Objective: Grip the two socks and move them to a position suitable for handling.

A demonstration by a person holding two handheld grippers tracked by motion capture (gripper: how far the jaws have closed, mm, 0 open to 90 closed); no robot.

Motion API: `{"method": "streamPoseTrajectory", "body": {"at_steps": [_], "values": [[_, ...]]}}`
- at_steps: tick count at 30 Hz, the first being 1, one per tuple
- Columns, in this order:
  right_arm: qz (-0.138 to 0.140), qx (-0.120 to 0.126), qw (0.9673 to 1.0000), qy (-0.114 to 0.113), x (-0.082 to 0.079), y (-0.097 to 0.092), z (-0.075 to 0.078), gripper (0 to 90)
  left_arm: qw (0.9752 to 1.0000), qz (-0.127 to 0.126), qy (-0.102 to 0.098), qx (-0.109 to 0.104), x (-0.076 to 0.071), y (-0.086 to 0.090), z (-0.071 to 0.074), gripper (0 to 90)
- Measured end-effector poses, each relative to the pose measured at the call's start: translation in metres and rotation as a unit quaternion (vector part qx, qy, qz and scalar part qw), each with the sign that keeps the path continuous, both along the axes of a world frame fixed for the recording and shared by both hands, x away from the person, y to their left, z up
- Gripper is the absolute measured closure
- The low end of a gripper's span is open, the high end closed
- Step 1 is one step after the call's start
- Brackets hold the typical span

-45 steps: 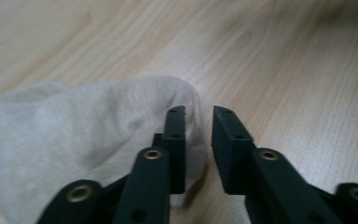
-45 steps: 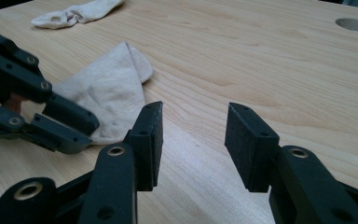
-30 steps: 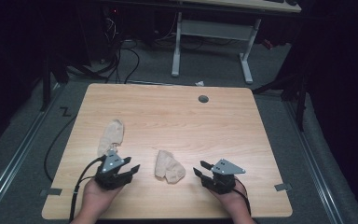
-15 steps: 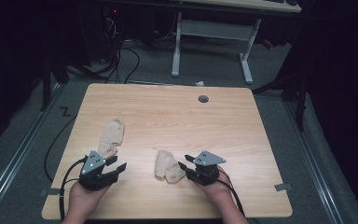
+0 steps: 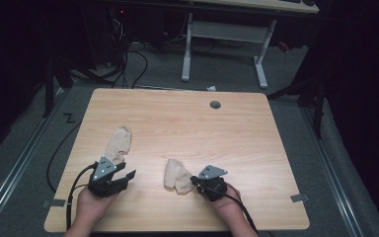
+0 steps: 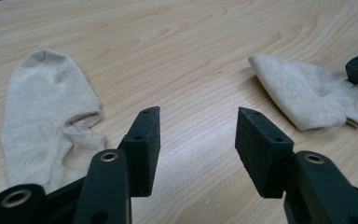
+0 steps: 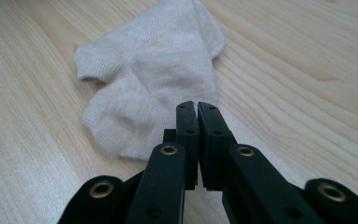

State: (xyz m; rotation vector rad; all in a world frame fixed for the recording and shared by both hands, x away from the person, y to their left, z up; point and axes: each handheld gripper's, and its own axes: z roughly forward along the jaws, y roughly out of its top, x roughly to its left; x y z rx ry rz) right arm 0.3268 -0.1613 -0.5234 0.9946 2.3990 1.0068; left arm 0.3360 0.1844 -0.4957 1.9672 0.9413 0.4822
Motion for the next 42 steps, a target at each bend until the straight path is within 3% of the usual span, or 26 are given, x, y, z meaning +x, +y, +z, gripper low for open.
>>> {"method": "streamPoseTrajectory", "body": {"at_steps": [3,9,20,25,29,39,42], "values": [[0.004,-0.005,0.9999,0.008,-0.003,0.0,-0.003,87.5,1.0,-0.002,0.0,0.003,-0.001,-0.001,-0.001,50.4],[0.02,0.01,0.9996,0.019,-0.011,-0.001,-0.004,85.9,1.0,-0.008,0.004,0.004,-0.001,-0.002,-0.002,50.1],[0.059,0.018,0.9978,0.023,-0.018,0.011,-0.003,79.2,0.9999,-0.012,0.003,0.008,-0.001,-0.005,-0.003,49.9],[0.032,0.032,0.999,-0.002,-0.016,0.002,0.003,78.9,0.9999,-0.012,0.003,0.008,-0.001,-0.005,-0.003,49.9],[0.022,0.015,0.9996,0.008,-0.014,0.003,-0.001,84.3,0.9999,-0.013,0.003,0.01,-0.001,-0.006,-0.003,49.9],[0.08,0.005,0.9967,0.008,-0.026,0.025,0.0,83.8,0.9998,-0.014,0.001,0.012,-0.001,-0.006,-0.003,49.8],[0.093,0.023,0.9953,-0.014,-0.03,0.031,0.006,74.1,0.9998,-0.014,0.002,0.012,-0.001,-0.006,-0.003,49.9]]}}
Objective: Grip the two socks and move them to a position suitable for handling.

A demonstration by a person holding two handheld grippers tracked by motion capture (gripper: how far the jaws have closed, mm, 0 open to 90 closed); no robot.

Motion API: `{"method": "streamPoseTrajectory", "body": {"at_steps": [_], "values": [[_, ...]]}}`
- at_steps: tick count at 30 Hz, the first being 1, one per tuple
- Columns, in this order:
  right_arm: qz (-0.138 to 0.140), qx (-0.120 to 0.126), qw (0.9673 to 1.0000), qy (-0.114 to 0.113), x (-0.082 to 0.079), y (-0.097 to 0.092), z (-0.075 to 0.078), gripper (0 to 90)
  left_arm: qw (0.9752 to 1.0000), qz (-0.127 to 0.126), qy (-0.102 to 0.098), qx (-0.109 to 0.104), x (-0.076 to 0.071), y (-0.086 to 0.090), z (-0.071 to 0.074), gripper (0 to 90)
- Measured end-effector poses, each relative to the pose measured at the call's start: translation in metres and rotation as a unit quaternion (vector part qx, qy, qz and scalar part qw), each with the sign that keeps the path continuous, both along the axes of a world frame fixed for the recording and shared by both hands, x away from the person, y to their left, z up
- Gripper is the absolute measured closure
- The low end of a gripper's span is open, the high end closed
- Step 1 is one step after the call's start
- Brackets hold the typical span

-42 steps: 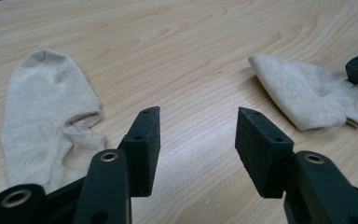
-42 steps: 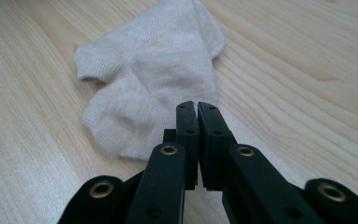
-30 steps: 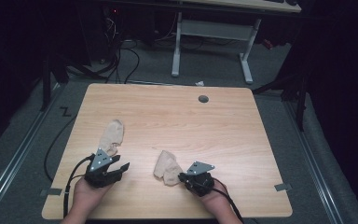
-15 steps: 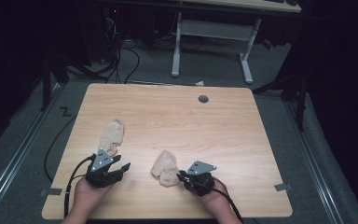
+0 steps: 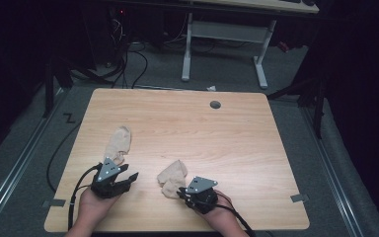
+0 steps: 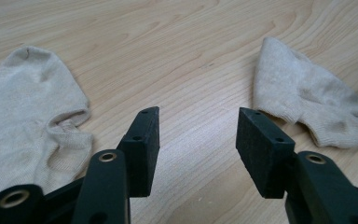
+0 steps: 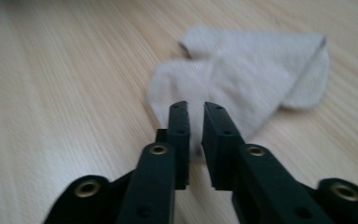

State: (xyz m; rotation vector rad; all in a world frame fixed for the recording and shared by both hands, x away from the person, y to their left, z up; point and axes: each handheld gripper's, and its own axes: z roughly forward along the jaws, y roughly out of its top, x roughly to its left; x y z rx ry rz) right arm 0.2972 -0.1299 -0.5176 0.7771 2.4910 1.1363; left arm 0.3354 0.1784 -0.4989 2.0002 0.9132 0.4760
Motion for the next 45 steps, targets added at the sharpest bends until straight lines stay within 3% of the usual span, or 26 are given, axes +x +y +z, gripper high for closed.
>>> {"method": "streamPoseTrajectory", "body": {"at_steps": [3,7,13,18,29,45], "values": [[0.006,-0.002,1.0,-0.006,-0.001,0.007,-0.001,63.6,1.0,-0.001,0.0,0.0,0.0,0.0,0.0,49.9],[0.015,-0.032,0.9994,0.0,0.001,0.015,-0.01,62.5,1.0,-0.003,0.0,0.001,0.0,0.0,0.0,49.8],[0.001,-0.038,0.9993,-0.003,0.005,0.014,-0.012,80.1,1.0,-0.004,0.001,0.002,0.0,-0.002,-0.001,49.8],[-0.005,-0.042,0.9991,-0.006,0.005,0.012,-0.01,83.7,1.0,-0.005,0.0,0.004,-0.001,-0.002,0.0,49.8],[-0.036,0.033,0.9981,-0.038,-0.003,-0.013,0.02,83.6,1.0,-0.007,0.0,0.007,-0.001,-0.003,-0.001,49.8],[-0.082,0.094,0.9888,-0.082,-0.01,-0.038,0.048,83.5,0.9999,-0.007,0.0,0.008,0.0,-0.003,-0.001,49.7]]}}
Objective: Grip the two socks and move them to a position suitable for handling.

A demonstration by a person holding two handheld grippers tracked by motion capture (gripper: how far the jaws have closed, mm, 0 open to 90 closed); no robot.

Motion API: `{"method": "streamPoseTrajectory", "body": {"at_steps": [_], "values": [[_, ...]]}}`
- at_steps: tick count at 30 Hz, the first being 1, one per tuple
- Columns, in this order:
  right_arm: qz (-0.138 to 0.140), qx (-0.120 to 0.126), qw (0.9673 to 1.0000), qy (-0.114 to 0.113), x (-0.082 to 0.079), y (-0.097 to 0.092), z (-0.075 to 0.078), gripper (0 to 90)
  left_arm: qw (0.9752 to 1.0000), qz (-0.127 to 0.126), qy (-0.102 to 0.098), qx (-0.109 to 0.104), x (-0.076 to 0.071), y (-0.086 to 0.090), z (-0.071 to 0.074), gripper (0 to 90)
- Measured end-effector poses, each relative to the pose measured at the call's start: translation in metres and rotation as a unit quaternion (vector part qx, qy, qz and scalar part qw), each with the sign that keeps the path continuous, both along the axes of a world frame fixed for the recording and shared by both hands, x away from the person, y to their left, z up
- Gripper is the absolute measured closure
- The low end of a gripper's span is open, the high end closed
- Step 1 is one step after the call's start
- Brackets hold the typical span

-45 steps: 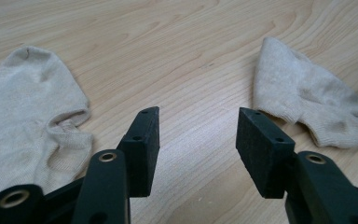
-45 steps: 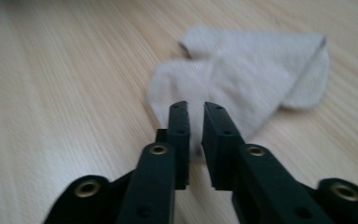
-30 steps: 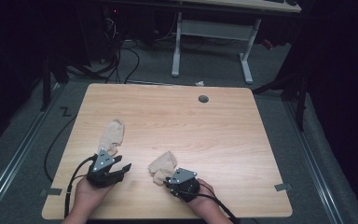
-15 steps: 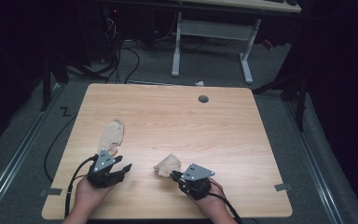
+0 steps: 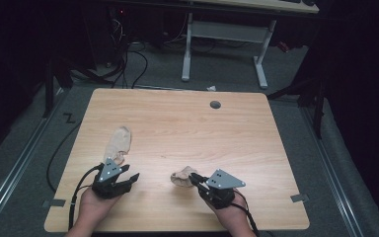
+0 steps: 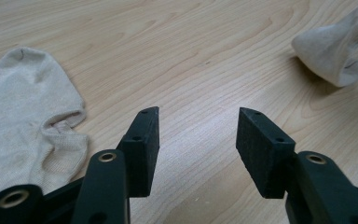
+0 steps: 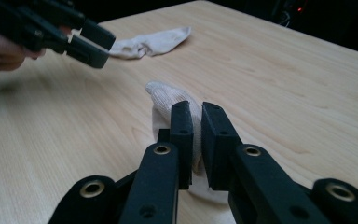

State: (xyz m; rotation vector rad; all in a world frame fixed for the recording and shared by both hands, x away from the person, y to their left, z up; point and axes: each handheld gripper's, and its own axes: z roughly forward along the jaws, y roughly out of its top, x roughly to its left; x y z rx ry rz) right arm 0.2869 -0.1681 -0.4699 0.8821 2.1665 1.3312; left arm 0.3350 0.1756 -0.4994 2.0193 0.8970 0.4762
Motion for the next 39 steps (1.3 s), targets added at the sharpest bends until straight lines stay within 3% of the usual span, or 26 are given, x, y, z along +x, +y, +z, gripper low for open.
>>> {"method": "streamPoseTrajectory", "body": {"at_steps": [6,17,25,39], "values": [[-0.02,0.022,0.9995,-0.01,0.0,-0.011,0.008,83.4,1.0,-0.001,0.0,-0.001,0.0,-0.001,0.0,49.7],[-0.061,0.053,0.9967,0.007,0.012,-0.035,0.007,83.4,1.0,-0.002,0.001,0.0,0.0,-0.001,-0.001,49.6],[-0.097,0.063,0.9926,0.038,0.027,-0.054,-0.006,83.4,1.0,-0.004,0.001,0.001,0.0,-0.002,-0.001,49.6],[-0.15,0.071,0.9839,0.067,0.045,-0.081,-0.022,82.9,1.0,-0.006,0.004,0.004,0.0,-0.003,-0.001,49.5]]}}
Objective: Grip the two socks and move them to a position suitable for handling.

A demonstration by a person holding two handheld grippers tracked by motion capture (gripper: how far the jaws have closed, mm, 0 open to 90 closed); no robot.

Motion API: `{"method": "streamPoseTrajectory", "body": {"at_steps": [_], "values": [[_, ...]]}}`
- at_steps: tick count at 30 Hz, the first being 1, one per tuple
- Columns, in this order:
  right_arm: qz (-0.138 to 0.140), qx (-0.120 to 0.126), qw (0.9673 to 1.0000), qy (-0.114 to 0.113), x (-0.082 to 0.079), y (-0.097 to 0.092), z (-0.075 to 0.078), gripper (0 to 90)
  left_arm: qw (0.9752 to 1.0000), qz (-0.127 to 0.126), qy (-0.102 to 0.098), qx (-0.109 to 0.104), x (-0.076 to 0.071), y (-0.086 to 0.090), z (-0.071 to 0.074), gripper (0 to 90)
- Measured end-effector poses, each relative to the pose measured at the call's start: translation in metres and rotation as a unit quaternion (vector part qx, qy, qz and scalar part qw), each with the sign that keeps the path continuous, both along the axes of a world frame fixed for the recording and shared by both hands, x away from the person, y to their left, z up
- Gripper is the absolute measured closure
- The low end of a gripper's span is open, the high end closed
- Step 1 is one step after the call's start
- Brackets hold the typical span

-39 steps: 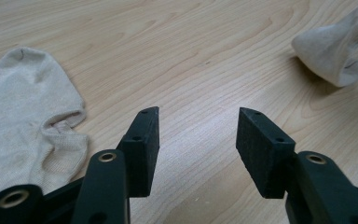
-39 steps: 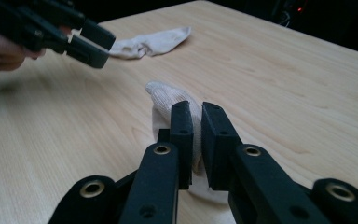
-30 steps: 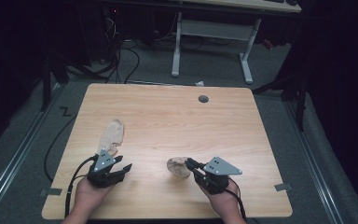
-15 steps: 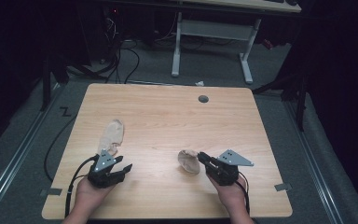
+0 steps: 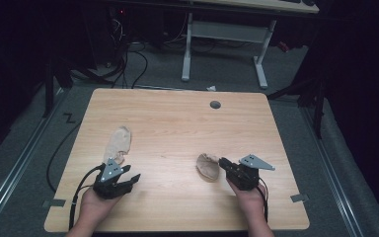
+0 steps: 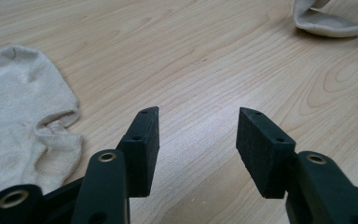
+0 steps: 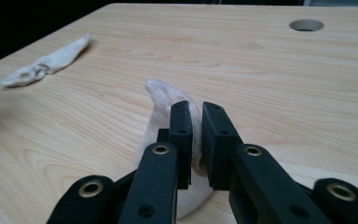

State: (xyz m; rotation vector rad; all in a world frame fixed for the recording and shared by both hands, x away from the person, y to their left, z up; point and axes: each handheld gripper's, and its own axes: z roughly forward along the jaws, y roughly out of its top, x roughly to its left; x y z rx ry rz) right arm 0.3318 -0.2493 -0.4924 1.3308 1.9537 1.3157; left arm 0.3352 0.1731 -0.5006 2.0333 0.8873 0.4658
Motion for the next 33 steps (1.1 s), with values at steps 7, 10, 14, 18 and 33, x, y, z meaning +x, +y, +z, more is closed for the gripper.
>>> {"method": "streamPoseTrajectory", "body": {"at_steps": [7,10,14,18,33], "values": [[-0.032,0.001,0.9991,0.027,0.01,-0.016,-0.01,82.6,1.0,-0.001,0.0,0.002,0.0,-0.001,-0.001,49.5],[-0.043,-0.008,0.9982,0.04,0.014,-0.019,-0.014,82.4,1.0,-0.002,0.0,0.002,0.0,-0.001,0.0,49.5],[-0.046,-0.012,0.9975,0.053,0.018,-0.021,-0.017,82.5,1.0,0.0,0.0,0.001,0.0,-0.001,0.0,49.5],[-0.022,-0.028,0.9978,0.055,0.014,-0.008,-0.017,82.5,1.0,0.0,0.0,0.002,-0.001,0.0,0.0,49.5],[0.076,-0.007,0.9969,0.019,-0.018,0.048,0.004,82.1,1.0,0.0,-0.002,0.002,-0.001,0.0,0.0,49.4]]}}
